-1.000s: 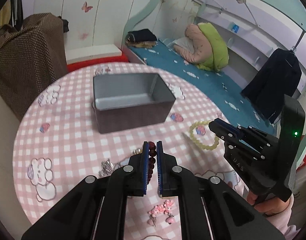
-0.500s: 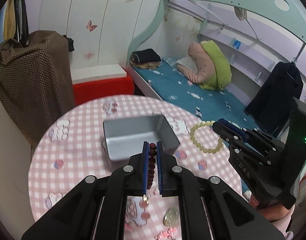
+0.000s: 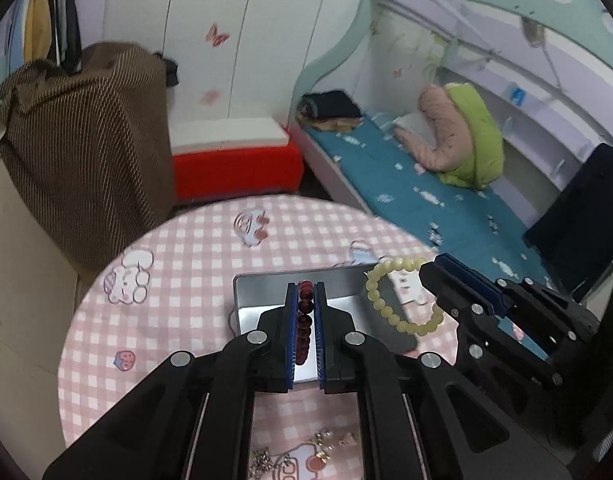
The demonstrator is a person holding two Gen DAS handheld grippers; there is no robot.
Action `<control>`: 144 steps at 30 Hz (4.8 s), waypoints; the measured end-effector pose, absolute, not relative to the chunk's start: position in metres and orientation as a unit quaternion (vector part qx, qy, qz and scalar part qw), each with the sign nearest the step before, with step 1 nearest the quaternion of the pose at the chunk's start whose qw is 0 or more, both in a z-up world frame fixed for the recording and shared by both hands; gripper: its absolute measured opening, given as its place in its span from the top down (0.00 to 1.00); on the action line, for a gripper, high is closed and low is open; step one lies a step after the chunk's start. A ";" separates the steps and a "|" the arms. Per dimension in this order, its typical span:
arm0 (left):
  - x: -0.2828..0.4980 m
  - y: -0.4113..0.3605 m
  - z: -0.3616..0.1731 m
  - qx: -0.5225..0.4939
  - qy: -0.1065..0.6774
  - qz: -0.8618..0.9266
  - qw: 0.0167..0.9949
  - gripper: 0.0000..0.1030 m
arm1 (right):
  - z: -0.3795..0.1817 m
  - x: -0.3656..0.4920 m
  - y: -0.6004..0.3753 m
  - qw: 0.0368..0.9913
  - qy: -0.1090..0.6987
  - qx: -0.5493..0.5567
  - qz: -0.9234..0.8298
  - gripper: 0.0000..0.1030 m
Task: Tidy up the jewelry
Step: 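Carry both bracelets over the grey tin box and lower them inside, then open both grippers to release the bracelets and withdraw from the tin, then grasp the pale green jade pendant with the right gripper while the left grasps a pink charm, then carry the jade pendant and pink charm into the grey tin box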
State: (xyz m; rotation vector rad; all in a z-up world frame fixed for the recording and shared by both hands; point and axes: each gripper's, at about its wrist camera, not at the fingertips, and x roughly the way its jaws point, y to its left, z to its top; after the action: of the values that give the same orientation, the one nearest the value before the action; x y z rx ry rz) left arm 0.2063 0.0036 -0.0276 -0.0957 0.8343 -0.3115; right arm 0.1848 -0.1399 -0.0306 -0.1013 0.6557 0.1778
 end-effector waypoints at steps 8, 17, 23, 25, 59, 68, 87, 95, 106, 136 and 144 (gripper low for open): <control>0.230 0.003 -0.065 -0.048 0.446 -0.132 0.884 0.94 | -0.071 0.212 -0.127 0.923 0.371 -0.050 0.092 0.90; 0.235 -0.007 -0.078 -0.034 0.456 -0.132 0.880 0.94 | -0.093 0.222 -0.128 0.911 0.398 -0.045 0.101 0.88; 0.233 -0.006 -0.077 -0.025 0.457 -0.115 0.882 0.90 | -0.091 0.222 -0.134 0.909 0.405 -0.041 0.088 0.64; 0.231 -0.005 -0.074 -0.019 0.453 -0.101 0.885 0.80 | -0.088 0.219 -0.137 0.912 0.399 -0.038 0.086 0.56; 0.152 0.019 -0.052 -0.003 0.425 -0.083 0.901 0.43 | -0.053 0.130 -0.157 0.931 0.359 -0.047 0.037 0.22; 0.111 0.040 -0.067 0.005 0.433 -0.068 0.899 0.42 | -0.067 0.091 -0.154 0.923 0.379 -0.036 0.058 0.22; 0.059 0.061 -0.106 -0.002 0.477 -0.073 0.876 0.42 | -0.122 0.048 -0.137 0.891 0.439 -0.037 0.112 0.22; 0.057 0.057 -0.119 0.001 0.492 -0.078 0.867 0.42 | -0.144 0.052 -0.117 0.881 0.452 -0.063 0.127 0.24; 0.062 0.044 -0.119 0.002 0.489 -0.095 0.867 0.42 | -0.145 0.052 -0.110 0.883 0.437 -0.059 0.163 0.59; 0.069 0.024 -0.113 0.016 0.455 -0.129 0.881 0.81 | -0.129 0.063 -0.145 0.897 0.420 -0.044 0.127 0.85; 0.067 0.027 -0.105 0.011 0.448 -0.126 0.885 0.81 | -0.132 0.065 -0.153 0.894 0.435 -0.042 0.097 0.55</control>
State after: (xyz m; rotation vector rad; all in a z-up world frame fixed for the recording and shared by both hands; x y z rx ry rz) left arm 0.0667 0.0271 -0.1052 0.0238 0.9330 -0.2630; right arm 0.0655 -0.1533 -0.1321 -0.0879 0.9019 0.2021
